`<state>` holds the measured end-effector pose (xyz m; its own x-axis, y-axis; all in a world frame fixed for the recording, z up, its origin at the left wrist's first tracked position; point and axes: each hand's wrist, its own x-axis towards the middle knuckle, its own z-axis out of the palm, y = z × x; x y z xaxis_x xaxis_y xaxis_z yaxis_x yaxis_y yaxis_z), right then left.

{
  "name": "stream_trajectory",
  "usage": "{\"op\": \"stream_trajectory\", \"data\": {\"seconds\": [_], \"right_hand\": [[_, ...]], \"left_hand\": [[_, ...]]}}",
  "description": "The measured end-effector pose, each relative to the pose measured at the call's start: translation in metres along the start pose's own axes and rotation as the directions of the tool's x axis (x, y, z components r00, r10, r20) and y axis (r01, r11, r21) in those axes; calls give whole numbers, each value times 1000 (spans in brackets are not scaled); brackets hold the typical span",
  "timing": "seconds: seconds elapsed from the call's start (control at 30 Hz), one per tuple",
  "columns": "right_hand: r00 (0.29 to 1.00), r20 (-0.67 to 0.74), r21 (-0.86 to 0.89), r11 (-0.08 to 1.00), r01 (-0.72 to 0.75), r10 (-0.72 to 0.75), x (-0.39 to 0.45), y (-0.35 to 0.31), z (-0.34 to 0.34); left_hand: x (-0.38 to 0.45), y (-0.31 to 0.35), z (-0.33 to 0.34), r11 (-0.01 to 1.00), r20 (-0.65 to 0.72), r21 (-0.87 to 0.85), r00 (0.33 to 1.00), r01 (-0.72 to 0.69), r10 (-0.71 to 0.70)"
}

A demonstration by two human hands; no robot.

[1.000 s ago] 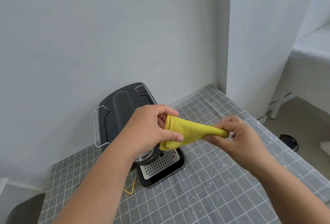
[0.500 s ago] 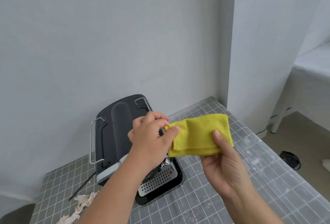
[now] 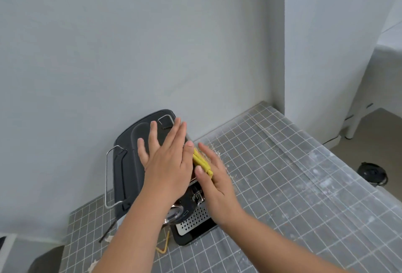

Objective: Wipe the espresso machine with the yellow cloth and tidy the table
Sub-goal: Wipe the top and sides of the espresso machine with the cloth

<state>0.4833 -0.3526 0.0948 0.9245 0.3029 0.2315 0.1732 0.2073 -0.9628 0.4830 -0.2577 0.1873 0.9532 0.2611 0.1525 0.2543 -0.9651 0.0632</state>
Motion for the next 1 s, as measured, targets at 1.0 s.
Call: {"op": "stream_trajectory", "data": {"seconds": [1.0], "right_hand": [[901,408,256,929,-266,146,100,29,-3]], "left_hand": [[11,4,-4,999,224,-36,974,12,-4]]}}
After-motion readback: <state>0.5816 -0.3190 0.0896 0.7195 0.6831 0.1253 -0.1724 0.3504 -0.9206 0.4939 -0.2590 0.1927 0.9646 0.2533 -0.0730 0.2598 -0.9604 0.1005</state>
